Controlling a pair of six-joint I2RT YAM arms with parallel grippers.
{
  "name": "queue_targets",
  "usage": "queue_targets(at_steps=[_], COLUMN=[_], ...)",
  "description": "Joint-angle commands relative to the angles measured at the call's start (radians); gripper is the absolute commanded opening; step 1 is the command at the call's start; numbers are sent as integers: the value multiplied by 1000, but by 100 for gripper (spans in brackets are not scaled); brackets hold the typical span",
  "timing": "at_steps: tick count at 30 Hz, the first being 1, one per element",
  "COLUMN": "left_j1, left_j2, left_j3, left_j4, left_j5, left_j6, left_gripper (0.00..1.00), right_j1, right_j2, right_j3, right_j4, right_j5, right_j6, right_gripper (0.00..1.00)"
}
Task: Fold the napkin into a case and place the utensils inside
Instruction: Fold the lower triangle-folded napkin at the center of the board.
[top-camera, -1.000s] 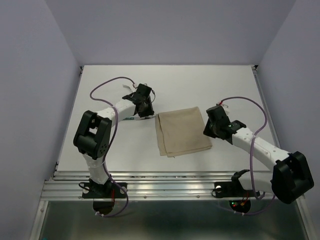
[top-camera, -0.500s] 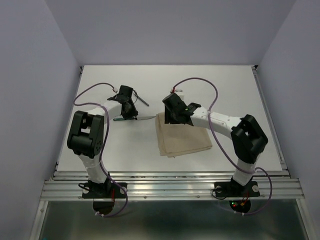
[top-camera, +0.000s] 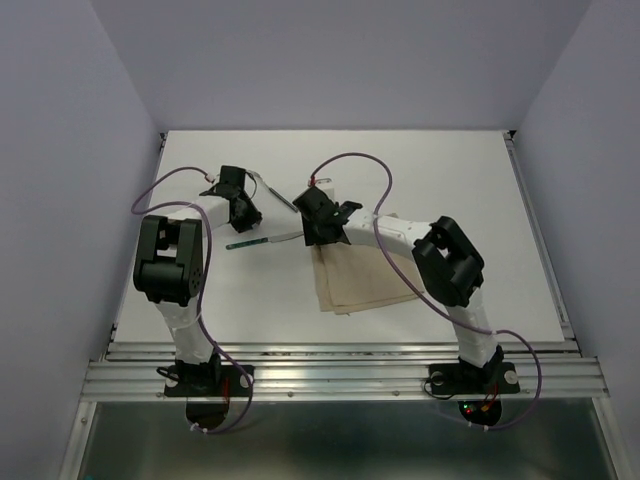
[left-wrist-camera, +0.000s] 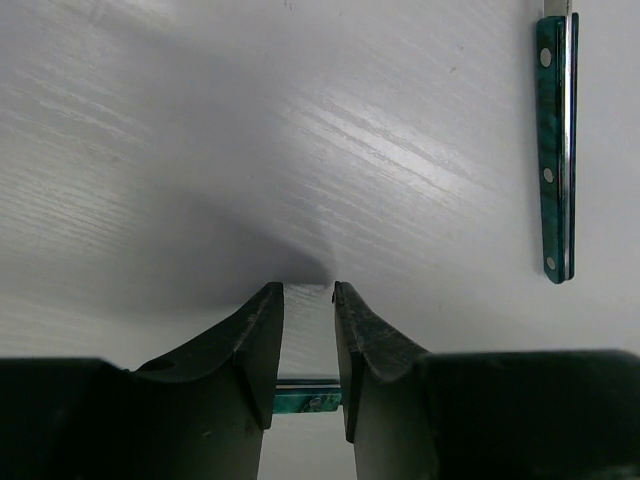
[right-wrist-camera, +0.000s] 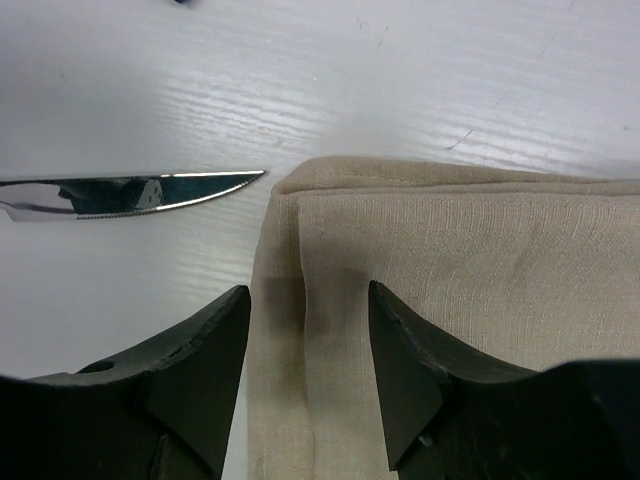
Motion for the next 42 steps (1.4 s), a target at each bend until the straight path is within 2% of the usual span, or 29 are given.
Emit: queue_targets(at_steps=[1, 10, 13, 15, 16, 21, 26, 29, 30, 32, 34, 42], left_j1=[7, 7, 6, 4, -4, -65, -120, -152, -163, -174, -195, -235], left_j2=[-1, -173, -224, -241, -256, -294, -313, -316, -314, -317, -313, -242], left_j3=[-26, -35, -56, -68, -76, -99, -148, -170, -174, -184, -185, -206], left_j4=[-47, -106, -116, -119, -125, -133, -100, -74, -64, -27, 1, 94], left_j5=[13, 33, 41, 47, 56, 70, 131, 173, 189, 246, 286, 383], left_j6=[4, 5, 12, 12, 13, 18, 8, -2, -5, -15, -28, -82], left_gripper=[38, 39, 39, 39, 39, 41, 50, 62, 72, 78, 88, 86], right_j1=[18, 36, 36, 36, 36, 36, 18, -5, -17, -28, -28, -28], right_j2=[24, 124, 134, 127, 112, 47, -63, -120, -138, -154, -175, -212], right_j3=[86, 100, 84, 72, 63, 12, -112, -210, -224, -247, -285, -331], right_j4=[-7, -18, -18, -13, 0, 91, 203, 296, 306, 324, 339, 352], right_j5=[73, 123, 129, 135, 120, -6, -188, -322, -348, -405, -440, -482], right_j6=[-29, -20, -3, 9, 8, -7, 5, 5, 5, -1, -15, -21], right_gripper=[57, 56, 52, 39, 26, 1, 1, 1, 1, 1, 1, 1])
